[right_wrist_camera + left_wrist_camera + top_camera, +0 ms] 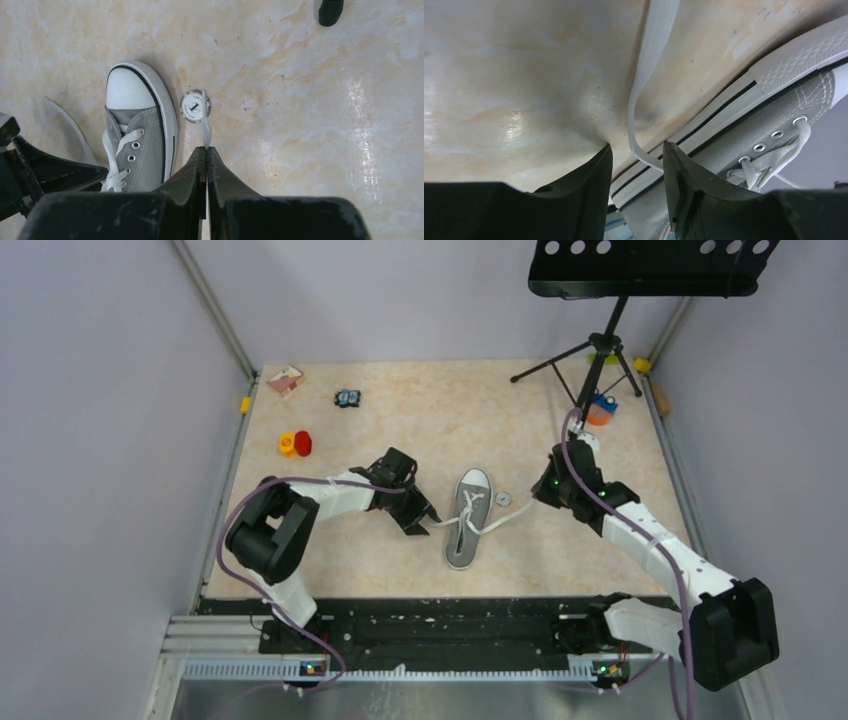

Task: Tie the shoes
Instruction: Cross the shoelace with the shoelace.

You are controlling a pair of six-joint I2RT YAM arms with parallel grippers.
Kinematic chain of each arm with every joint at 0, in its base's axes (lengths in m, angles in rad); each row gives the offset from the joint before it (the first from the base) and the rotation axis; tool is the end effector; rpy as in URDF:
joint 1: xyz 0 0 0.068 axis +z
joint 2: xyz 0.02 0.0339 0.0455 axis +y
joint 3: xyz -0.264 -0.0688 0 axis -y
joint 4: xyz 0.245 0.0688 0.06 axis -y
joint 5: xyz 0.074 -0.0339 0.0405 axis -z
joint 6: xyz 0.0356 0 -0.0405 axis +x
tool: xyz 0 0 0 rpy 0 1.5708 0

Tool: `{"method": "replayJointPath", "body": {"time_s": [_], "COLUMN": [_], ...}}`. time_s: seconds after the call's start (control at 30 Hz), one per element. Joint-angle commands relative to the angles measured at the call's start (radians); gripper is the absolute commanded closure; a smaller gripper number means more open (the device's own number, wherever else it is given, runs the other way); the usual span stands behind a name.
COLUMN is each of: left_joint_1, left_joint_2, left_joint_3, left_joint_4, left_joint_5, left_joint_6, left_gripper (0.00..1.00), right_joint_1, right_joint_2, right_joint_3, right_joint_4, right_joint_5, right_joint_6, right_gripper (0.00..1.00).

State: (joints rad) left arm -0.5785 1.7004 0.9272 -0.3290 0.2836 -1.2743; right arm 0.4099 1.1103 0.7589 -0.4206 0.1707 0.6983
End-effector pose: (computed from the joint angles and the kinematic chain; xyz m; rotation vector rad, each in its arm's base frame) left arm 0.2627 -0.1834 0.1506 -0.9180 2.8285 -0.8220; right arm 0.2148 0.0867 0.2459 0.4224 2.3176 0.3516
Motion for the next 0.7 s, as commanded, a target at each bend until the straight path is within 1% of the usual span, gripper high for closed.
{"method": "replayJointPath", "body": {"time_s": [0.0, 0.1, 0.13, 0.2, 0.23, 0.37, 0.57, 0.67], "left_joint_1": [0.009, 0.029, 0.035, 0.045, 0.049, 0.051, 0.042, 0.026], "left_joint_2": [0.051, 0.052, 0.051, 0.047, 0.044, -0.021, -0.127, -0.159], "left_joint_3": [0.025, 0.031, 0.034, 0.045, 0.056, 0.104, 0.123, 0.122], "left_joint_4": [0.004, -0.003, -0.003, -0.005, -0.011, -0.039, -0.048, -0.033], "left_joint_5": [-0.038, -0.068, -0.077, -0.083, -0.084, -0.121, -0.123, -0.112], "left_joint_6": [0.025, 0.047, 0.054, 0.072, 0.084, 0.16, 0.27, 0.292], "left_gripper": [0.55, 0.61, 0.7, 0.93, 1.0, 1.0, 1.0, 1.0], "right_joint_1": [0.008, 0.007, 0.008, 0.007, 0.008, 0.022, 0.1, 0.144], "right_joint_2": [-0.04, -0.053, -0.055, -0.058, -0.056, 0.001, 0.217, 0.335], "right_joint_3": [0.007, 0.014, 0.021, 0.041, 0.059, 0.176, 0.411, 0.49], "right_joint_4": [-0.005, -0.01, -0.01, -0.006, -0.001, 0.033, 0.108, 0.146], "right_joint_5": [-0.002, -0.01, -0.024, -0.052, -0.068, -0.119, -0.206, -0.262], "right_joint_6": [-0.021, -0.026, -0.029, -0.035, -0.038, -0.062, -0.068, -0.044], "right_gripper": [1.0, 1.0, 1.0, 1.0, 1.0, 1.0, 1.0, 1.0]}}
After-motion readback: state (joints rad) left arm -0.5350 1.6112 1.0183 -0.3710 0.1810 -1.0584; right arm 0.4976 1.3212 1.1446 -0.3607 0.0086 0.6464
